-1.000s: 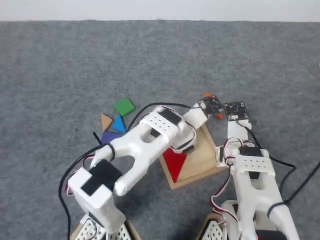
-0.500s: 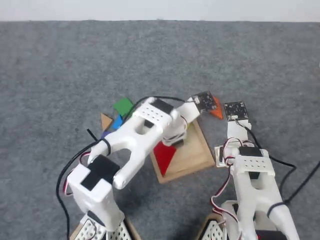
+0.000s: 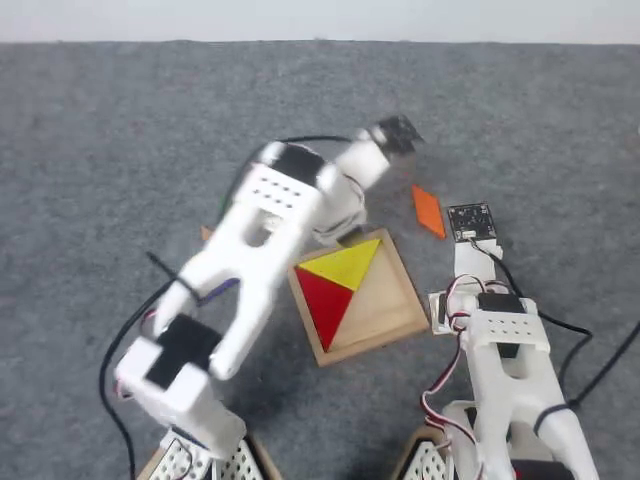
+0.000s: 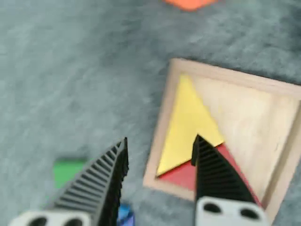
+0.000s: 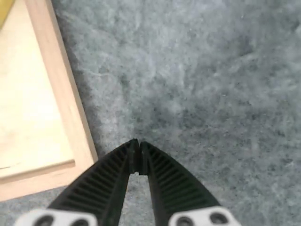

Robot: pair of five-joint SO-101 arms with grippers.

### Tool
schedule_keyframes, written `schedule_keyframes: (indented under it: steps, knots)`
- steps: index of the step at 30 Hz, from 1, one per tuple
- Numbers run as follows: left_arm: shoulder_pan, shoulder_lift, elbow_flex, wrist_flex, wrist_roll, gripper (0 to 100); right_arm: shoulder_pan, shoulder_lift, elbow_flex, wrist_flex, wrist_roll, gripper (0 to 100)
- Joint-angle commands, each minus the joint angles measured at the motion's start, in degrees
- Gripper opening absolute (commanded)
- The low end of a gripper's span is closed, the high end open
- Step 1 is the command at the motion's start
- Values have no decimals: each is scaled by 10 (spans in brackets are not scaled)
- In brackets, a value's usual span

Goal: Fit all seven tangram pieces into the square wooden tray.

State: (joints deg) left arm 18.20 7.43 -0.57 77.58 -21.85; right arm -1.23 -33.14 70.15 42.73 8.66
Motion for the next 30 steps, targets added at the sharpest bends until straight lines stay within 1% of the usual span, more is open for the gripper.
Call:
schedule_keyframes:
  steps: [1,3,5,7,9,12,15,18,23,26,30]
  knots:
    - [-68,-117,8,20,67,207,42,-1,-69,36,27,9]
    - [-97,-176,84,7,101,207,53,11,-125,74,48,11]
    - [-119,-235,185,-32,124,207,43,37,-193,112,71,32]
    - [-154,-291,291,-88,138,207,29,74,-273,145,92,81]
    - [-192,-338,378,-142,142,207,15,122,-343,156,105,138]
    - [-239,-373,451,-183,142,207,-26,207,-431,155,106,201]
    - [-251,-370,497,-216,140,207,-73,298,-513,155,102,213]
    - [-251,-357,512,-244,126,207,-92,391,-598,154,59,213]
    - [-248,-324,508,-248,129,207,-72,536,-744,155,13,212]
    - [-248,-309,503,-256,130,207,-55,603,-812,160,8,211]
    - [-247,-297,500,-256,129,207,-51,669,-847,160,12,178]
